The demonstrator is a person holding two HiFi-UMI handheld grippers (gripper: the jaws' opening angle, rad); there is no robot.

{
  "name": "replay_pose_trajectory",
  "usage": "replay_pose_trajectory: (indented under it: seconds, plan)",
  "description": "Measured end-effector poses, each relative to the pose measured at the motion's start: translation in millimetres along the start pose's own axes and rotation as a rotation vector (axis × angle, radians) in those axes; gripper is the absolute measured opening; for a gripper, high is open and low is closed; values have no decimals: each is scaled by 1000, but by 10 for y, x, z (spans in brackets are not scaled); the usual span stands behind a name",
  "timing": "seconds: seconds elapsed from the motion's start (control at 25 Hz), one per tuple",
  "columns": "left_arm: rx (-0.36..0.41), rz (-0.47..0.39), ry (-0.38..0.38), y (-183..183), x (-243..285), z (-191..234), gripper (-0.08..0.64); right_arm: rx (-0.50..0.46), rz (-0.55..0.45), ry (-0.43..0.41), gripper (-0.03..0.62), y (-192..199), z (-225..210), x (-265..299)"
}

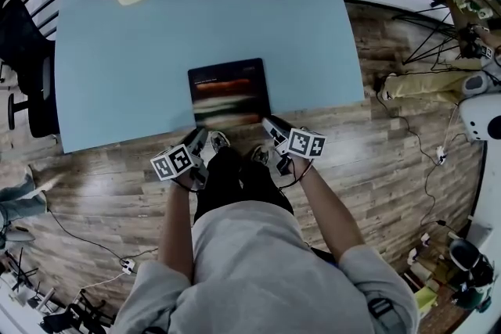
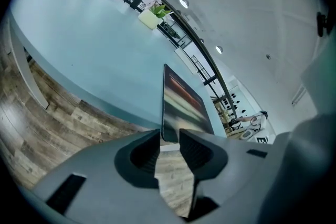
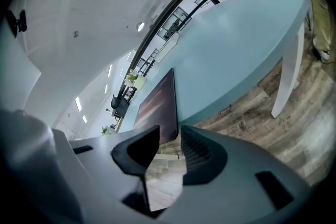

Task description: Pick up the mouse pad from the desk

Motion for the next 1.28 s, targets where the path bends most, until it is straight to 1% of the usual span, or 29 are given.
replay_pose_trajectory:
  seconds: [0.12, 0.28, 0.4, 0.52, 0.6, 0.76, 1.0, 1.12, 1.28]
  plan:
    - [31, 4, -6, -35, 25, -26, 126, -18, -1, 24, 76, -5, -18, 14]
    - [90, 12, -48, -67, 20, -30, 113, -88, 1, 79, 56, -52, -27, -17]
    - [114, 20, -67, -68, 9, -34, 92, -122, 14, 82, 35, -49, -15, -16]
    - [119, 17, -76, -79, -18, -45, 66, -152, 21, 81, 23, -53, 13, -21]
    - [119, 9, -73, -85, -29, -56, 44, -168, 24, 80, 21, -60, 30, -26]
    - [140, 6, -83, -101, -40, -94, 29, -193, 27, 77, 18, -75, 60, -37]
    - [195, -3, -97, -148, -77, -197, 25, -230, 33, 64, 18, -99, 138, -49]
    - [206, -25, -99, -213, -106, -264, 25, -236, 32, 48, 18, -136, 223, -43]
    - [213, -56, -86, -281, -145, -364, 25, -276, 32, 28, 18, -169, 347, -50]
Point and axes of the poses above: the fingertips, and each gripper's own axes: x forward along the fingers, z to its left, y out of its underside, the point moved 4 cm from there along -x, backward along the fingers, and after that the axes turned 1 degree about x, right-handed, at the moved point
